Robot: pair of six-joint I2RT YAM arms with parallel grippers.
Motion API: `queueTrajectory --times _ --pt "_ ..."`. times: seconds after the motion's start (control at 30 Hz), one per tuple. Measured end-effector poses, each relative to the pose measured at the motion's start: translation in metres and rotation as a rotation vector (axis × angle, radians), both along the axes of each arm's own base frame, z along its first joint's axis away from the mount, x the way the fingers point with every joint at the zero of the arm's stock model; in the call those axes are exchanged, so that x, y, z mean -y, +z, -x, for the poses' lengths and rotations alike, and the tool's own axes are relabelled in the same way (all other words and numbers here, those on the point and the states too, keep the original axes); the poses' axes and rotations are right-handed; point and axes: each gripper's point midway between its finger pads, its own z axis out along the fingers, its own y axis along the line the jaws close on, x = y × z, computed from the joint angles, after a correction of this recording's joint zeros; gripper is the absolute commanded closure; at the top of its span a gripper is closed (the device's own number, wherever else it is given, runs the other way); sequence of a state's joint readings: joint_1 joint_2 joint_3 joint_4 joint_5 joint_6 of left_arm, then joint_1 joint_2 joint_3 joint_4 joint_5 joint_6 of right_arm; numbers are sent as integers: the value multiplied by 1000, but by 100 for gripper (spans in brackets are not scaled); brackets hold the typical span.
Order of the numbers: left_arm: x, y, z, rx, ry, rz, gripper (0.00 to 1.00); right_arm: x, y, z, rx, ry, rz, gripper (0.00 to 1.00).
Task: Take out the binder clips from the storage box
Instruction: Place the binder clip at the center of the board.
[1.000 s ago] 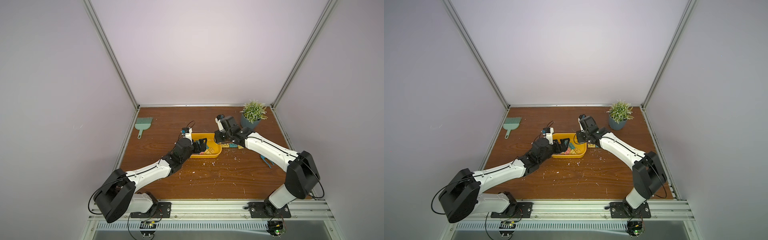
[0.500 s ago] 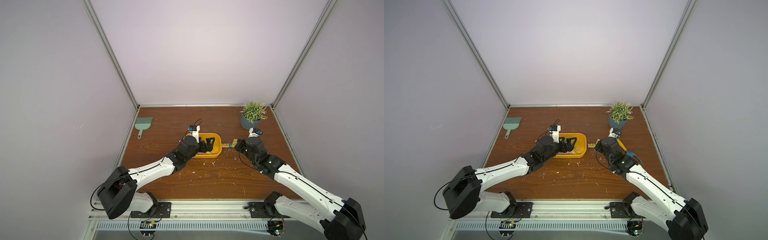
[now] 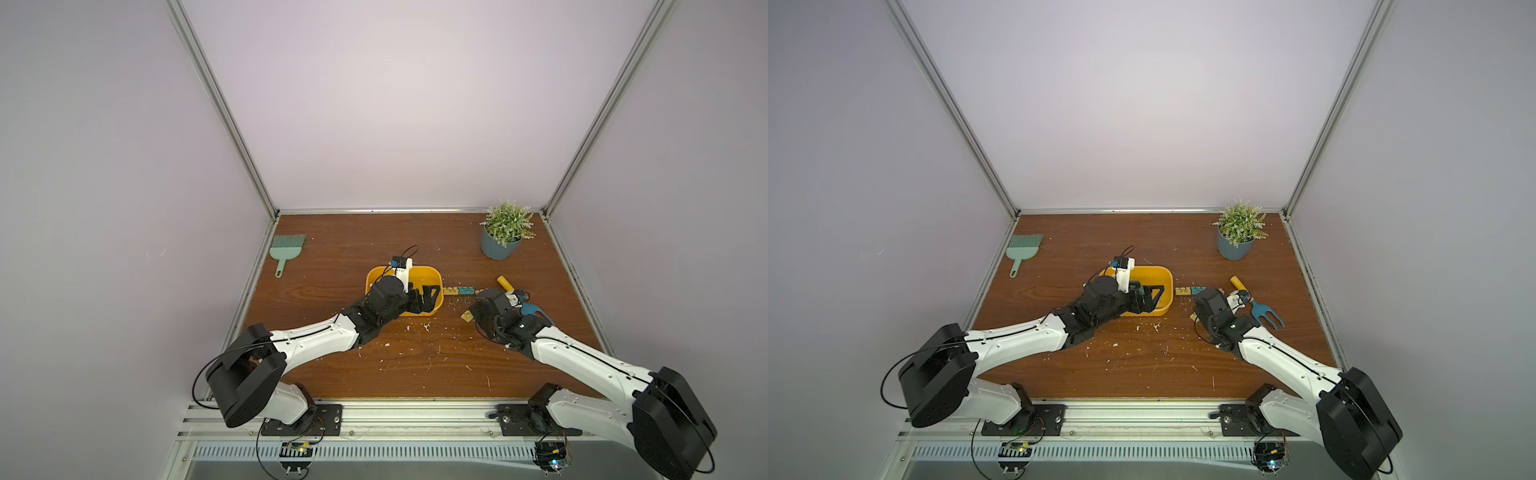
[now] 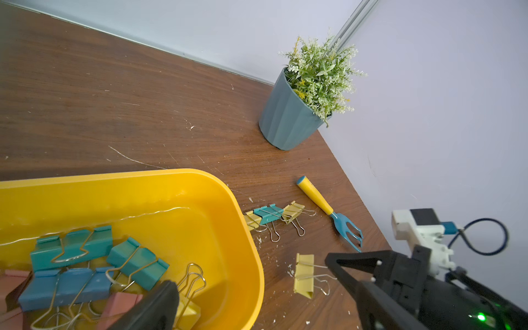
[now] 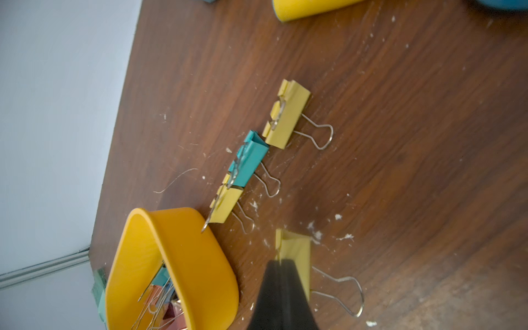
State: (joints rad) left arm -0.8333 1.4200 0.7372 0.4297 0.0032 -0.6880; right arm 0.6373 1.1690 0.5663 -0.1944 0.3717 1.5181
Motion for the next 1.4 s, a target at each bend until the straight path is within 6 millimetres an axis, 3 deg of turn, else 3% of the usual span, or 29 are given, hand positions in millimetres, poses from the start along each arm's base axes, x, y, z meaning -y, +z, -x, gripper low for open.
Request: queueTrajectory --times 0.17,0.47,0.63,1.03,1.17,1.4 --pt "-3 9 0 17 9 14 0 -7 -18 -2 -43 -9 -11 100" --pt "-16 6 -6 5 38 30 0 -23 -18 -14 -36 7 -47 91" --pt "-16 6 -7 -1 34 35 0 -38 -23 -3 -67 82 -58 83" --pt "-14 8 -6 -16 17 65 0 -58 -27 13 -113 253 -50 79" --pt "-13 8 -6 -17 13 70 0 -58 -23 13 -99 271 -42 81" --pt "-13 6 -7 -21 11 70 0 -62 -14 7 -61 263 -73 98"
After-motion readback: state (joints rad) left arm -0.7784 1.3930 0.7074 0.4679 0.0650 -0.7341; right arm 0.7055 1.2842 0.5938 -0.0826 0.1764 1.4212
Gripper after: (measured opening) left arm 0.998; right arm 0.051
